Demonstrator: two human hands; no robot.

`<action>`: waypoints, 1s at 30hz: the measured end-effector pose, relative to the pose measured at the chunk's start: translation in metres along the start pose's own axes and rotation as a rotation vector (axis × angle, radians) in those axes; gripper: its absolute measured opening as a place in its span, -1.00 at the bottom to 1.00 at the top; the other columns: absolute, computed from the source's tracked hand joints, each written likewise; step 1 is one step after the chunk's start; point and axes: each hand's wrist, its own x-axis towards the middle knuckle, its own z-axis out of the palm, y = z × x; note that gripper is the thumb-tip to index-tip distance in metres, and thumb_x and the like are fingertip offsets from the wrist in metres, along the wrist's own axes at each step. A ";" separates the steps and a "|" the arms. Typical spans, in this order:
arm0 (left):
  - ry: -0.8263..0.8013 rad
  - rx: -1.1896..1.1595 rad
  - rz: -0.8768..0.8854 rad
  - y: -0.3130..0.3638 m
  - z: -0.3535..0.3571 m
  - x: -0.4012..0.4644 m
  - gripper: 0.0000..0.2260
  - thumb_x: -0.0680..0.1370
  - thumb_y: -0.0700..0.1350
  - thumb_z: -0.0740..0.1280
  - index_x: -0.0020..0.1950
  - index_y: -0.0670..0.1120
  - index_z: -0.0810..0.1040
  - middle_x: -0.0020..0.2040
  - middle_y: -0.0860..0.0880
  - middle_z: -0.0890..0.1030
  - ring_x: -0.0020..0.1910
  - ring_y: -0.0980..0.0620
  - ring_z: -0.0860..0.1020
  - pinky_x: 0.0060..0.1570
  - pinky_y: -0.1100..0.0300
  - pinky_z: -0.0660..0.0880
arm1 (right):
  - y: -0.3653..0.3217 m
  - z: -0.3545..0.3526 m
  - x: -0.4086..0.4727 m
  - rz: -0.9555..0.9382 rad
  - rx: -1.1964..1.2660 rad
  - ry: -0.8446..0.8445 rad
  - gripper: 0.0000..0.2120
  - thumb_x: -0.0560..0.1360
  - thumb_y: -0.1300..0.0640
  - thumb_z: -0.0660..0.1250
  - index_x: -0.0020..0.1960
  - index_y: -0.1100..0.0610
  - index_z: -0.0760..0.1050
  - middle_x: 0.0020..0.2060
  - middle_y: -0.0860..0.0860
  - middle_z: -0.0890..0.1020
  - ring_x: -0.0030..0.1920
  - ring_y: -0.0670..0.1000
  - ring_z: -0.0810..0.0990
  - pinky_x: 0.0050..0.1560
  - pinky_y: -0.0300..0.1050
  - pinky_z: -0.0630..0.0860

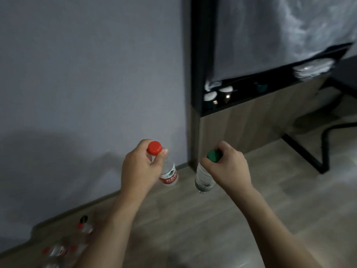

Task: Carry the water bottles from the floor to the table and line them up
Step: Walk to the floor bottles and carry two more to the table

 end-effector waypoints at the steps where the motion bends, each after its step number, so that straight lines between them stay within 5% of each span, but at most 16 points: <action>1: -0.021 -0.010 0.027 0.017 0.019 0.002 -0.81 0.46 0.12 0.43 -0.14 0.06 0.50 -0.46 0.08 0.42 -0.44 0.10 0.42 -0.43 0.21 0.29 | 0.017 -0.017 0.004 0.019 -0.005 0.029 -0.75 0.25 -0.08 0.33 -0.32 0.02 0.30 -0.48 -0.06 0.45 -0.41 0.02 0.47 -0.42 -0.06 0.41; 11: -0.287 -0.063 0.290 0.173 0.170 0.016 -0.82 0.46 0.12 0.42 -0.09 0.07 0.53 -0.40 0.15 0.48 -0.33 0.05 0.52 -0.29 0.14 0.45 | 0.150 -0.144 0.034 0.236 -0.081 0.266 -0.71 0.24 -0.11 0.34 -0.32 0.04 0.30 -0.48 -0.05 0.46 -0.42 -0.01 0.48 -0.44 -0.11 0.38; 18: -0.408 -0.130 0.388 0.254 0.257 0.045 -0.77 0.41 0.20 0.36 -0.11 0.09 0.49 -0.29 0.19 0.57 -0.27 0.20 0.54 -0.32 0.18 0.50 | 0.217 -0.201 0.077 0.353 -0.111 0.388 -0.72 0.22 -0.16 0.31 -0.32 0.02 0.34 -0.47 -0.08 0.47 -0.43 -0.07 0.48 -0.45 -0.11 0.43; 25: -0.520 -0.154 0.470 0.316 0.353 0.082 -0.75 0.45 0.13 0.41 0.02 0.02 0.56 -0.21 0.06 0.64 -0.16 -0.03 0.61 -0.13 0.00 0.56 | 0.281 -0.243 0.140 0.426 -0.136 0.433 -0.74 0.21 -0.18 0.29 -0.29 -0.02 0.36 -0.44 -0.10 0.49 -0.40 -0.09 0.49 -0.41 -0.05 0.50; 30: -0.529 -0.191 0.571 0.382 0.408 0.101 -0.70 0.43 0.18 0.35 0.03 0.01 0.56 -0.15 0.06 0.64 -0.13 0.00 0.61 -0.10 0.01 0.55 | 0.317 -0.297 0.177 0.464 -0.155 0.483 -0.78 0.27 -0.11 0.36 -0.24 0.00 0.43 -0.42 -0.08 0.51 -0.38 -0.08 0.51 -0.37 -0.01 0.54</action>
